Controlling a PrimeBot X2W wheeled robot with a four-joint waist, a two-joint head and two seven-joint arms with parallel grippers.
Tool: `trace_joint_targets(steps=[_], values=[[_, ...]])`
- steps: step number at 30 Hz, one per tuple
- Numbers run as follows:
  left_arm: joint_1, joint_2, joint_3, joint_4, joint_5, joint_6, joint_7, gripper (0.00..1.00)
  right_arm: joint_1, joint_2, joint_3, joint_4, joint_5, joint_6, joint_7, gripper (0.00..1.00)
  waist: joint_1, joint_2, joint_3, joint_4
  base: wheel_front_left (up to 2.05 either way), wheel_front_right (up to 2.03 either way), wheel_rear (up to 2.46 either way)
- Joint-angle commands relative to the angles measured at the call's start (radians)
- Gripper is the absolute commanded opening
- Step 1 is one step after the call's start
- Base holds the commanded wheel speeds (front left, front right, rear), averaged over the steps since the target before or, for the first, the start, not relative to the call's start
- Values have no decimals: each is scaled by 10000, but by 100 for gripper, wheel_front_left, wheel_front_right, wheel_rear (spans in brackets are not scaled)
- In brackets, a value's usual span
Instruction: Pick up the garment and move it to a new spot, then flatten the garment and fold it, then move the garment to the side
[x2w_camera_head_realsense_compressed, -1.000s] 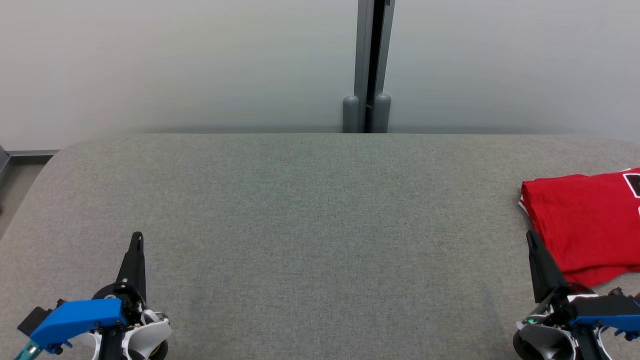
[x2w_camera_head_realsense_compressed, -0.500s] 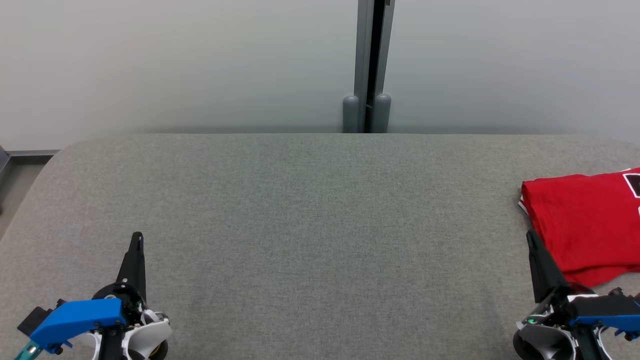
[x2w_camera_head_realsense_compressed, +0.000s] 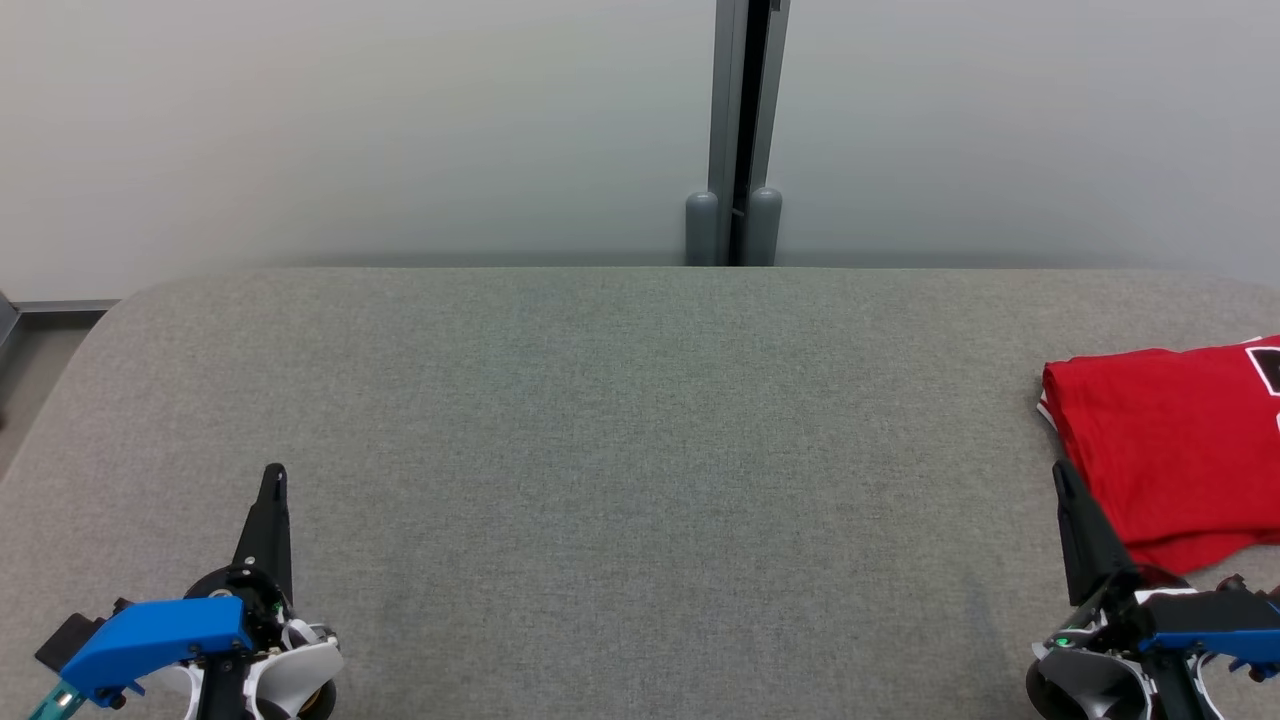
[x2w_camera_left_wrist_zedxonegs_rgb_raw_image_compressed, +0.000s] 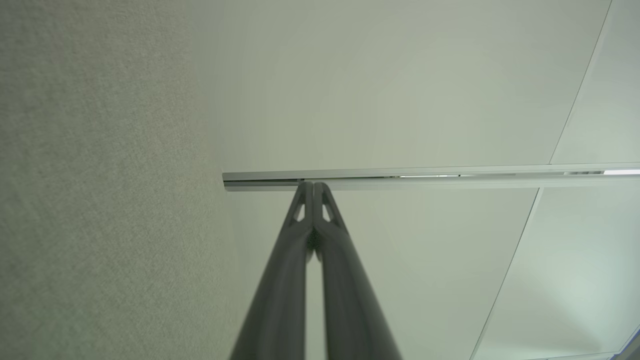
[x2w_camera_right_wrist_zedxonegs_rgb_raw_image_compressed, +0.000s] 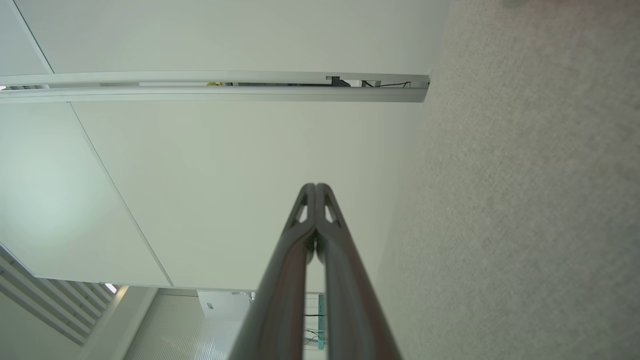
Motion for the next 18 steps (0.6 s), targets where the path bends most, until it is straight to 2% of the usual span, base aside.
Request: trace_joint_targets(steps=[1,18], values=[[-98,-18,23,-37,-25,-37,40,0,-137,-48,-17,-33,28,4,27,0,0,-1,0,0,0,0,0],[-98,-18,21,-38,-26,-37,39,0,-137,-48,-16,-33,28,4,26,0,0,-1,0,0,0,0,0]])
